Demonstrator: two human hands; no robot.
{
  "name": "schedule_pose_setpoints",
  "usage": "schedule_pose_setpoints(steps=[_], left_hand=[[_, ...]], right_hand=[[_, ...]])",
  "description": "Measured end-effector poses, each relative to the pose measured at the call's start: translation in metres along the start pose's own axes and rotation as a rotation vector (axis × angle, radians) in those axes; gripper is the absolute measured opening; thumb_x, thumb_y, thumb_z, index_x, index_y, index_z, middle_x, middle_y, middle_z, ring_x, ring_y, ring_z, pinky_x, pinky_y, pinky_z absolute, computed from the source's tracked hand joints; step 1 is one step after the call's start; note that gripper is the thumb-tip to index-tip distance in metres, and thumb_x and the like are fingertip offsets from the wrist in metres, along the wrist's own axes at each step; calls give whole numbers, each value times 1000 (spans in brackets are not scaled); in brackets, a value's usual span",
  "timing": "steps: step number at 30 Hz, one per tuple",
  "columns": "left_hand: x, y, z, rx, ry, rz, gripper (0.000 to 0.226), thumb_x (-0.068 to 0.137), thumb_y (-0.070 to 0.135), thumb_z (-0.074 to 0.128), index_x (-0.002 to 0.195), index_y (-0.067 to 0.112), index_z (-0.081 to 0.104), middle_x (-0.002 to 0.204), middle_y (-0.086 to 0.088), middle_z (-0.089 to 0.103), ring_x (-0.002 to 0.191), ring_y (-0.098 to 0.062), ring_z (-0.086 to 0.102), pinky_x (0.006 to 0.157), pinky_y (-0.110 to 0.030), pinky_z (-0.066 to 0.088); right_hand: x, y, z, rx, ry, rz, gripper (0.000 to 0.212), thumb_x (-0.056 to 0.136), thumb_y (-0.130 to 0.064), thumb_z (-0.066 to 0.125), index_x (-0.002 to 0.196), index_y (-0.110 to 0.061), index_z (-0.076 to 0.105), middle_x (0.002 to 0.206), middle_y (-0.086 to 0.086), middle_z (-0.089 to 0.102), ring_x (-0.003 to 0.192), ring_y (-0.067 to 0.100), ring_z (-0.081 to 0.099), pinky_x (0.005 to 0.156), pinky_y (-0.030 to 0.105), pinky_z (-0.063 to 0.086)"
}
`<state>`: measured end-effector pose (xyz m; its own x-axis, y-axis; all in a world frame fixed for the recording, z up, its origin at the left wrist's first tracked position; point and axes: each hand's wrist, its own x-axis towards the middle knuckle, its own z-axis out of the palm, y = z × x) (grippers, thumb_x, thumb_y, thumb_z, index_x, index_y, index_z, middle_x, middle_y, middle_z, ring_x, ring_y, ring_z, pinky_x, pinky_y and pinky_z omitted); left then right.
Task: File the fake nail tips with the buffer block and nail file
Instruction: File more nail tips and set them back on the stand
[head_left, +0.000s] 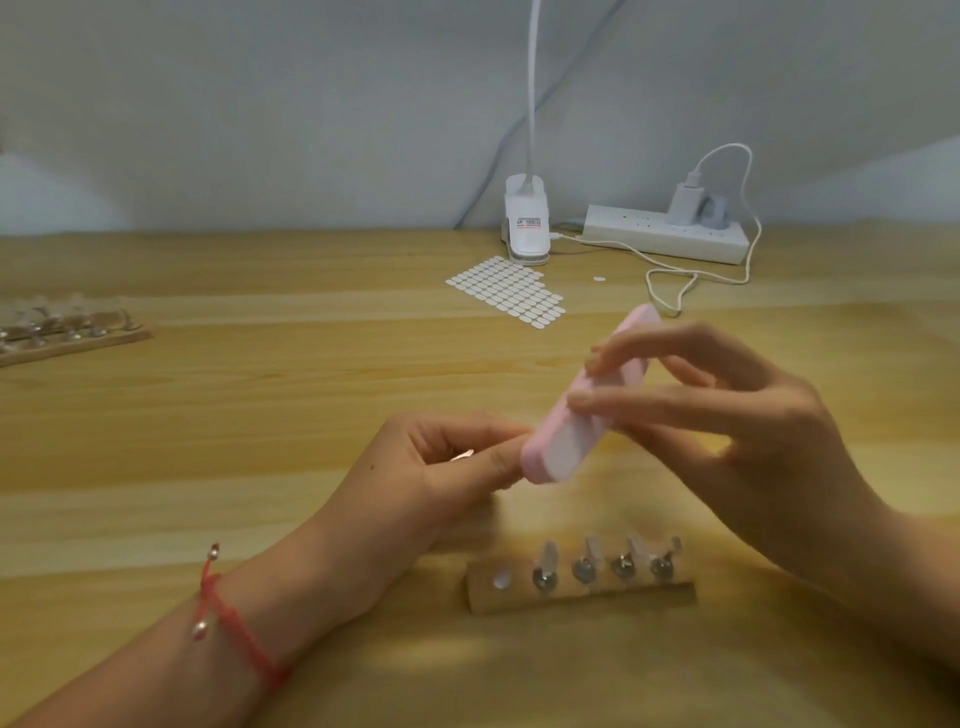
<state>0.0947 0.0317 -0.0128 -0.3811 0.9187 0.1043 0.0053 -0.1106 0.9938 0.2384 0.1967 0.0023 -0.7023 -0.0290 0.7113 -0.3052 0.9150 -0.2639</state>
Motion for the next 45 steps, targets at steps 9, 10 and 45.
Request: schedule_pose_setpoints(steps=[9,10,45], left_hand=[[-2,2,7,111,65,124,25,74,29,74,89,9,79,77,12,68,74,-1,59,67,-9,40],[-2,2,7,111,69,133,25,75,29,75,90,10,79,78,11,69,76,-1,60,69,-10,41],[4,8,-10,-410,270,-44,34,72,38,65,99,19,59,86,3,68,81,-11,63,70,-25,54]], right_hand=[[2,1,-5,2,-49,31,27,90,-8,63,117,-11,63,110,12,63,102,35,64,85,50,54],[-1,-1,-4,21,-43,31,26,91,-6,63,116,-13,63,111,12,63,102,36,63,86,49,53],[25,-61,-5,199,-184,332,32,73,-45,76,104,-41,72,98,-20,73,96,2,69,90,26,50]])
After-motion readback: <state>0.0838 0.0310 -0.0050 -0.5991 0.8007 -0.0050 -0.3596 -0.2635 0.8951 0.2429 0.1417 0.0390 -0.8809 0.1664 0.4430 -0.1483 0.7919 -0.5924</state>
